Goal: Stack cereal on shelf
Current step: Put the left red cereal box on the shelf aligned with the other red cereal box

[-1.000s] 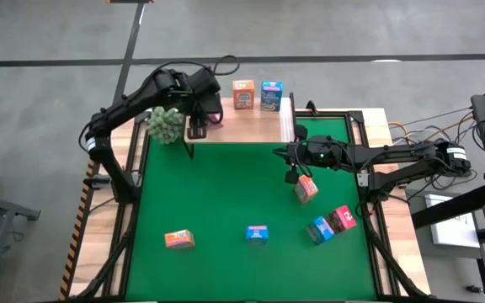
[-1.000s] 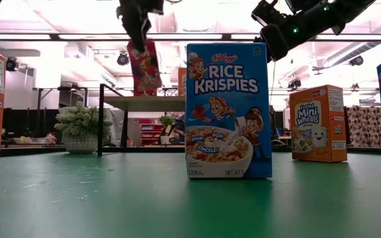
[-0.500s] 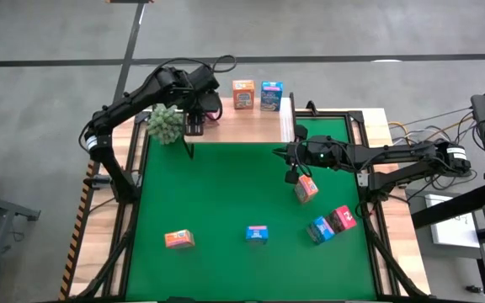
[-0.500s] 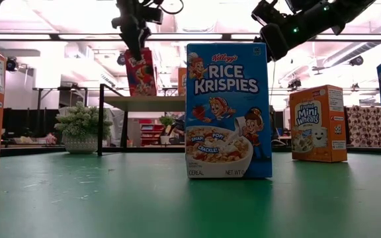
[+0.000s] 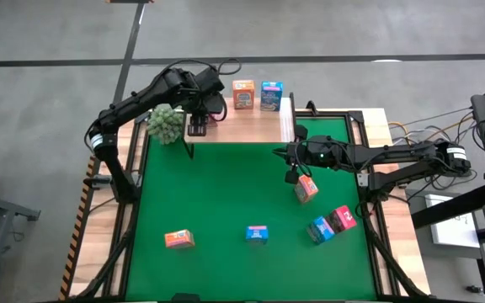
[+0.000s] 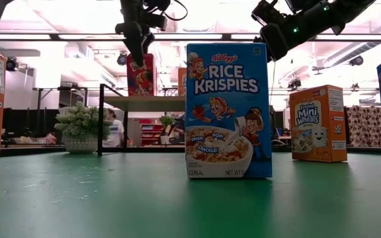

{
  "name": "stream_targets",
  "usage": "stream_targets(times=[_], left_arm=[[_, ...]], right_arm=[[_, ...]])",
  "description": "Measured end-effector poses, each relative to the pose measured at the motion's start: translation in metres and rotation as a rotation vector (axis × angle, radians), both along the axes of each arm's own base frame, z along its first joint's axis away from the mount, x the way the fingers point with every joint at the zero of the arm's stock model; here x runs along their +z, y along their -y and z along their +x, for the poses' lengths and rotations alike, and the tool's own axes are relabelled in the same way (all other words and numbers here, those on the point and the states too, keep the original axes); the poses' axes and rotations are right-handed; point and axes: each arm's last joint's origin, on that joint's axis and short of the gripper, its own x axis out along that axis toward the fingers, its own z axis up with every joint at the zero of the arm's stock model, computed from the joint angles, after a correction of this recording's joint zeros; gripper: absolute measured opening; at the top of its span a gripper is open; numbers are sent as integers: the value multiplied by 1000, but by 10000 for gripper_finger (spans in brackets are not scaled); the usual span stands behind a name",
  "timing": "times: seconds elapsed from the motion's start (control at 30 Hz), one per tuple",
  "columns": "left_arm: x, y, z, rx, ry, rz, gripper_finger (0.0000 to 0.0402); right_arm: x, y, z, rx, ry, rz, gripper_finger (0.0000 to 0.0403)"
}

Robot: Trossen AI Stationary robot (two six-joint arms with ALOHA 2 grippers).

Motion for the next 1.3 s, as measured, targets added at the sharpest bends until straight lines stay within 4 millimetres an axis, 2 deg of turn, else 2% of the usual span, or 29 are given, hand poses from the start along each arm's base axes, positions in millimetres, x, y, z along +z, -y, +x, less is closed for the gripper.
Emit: stream_targets(times=[0.4,0.73,1.3], left_arm=[[1,-1,0,11,3,17,205],[4,-2,0,29,11,51,208],[29,-1,-5,74,106,87,208]], right_arm=[[0,0,0,0,0,0,12],[0,0,0,0,0,0,12],[0,0,0,0,0,0,12]])
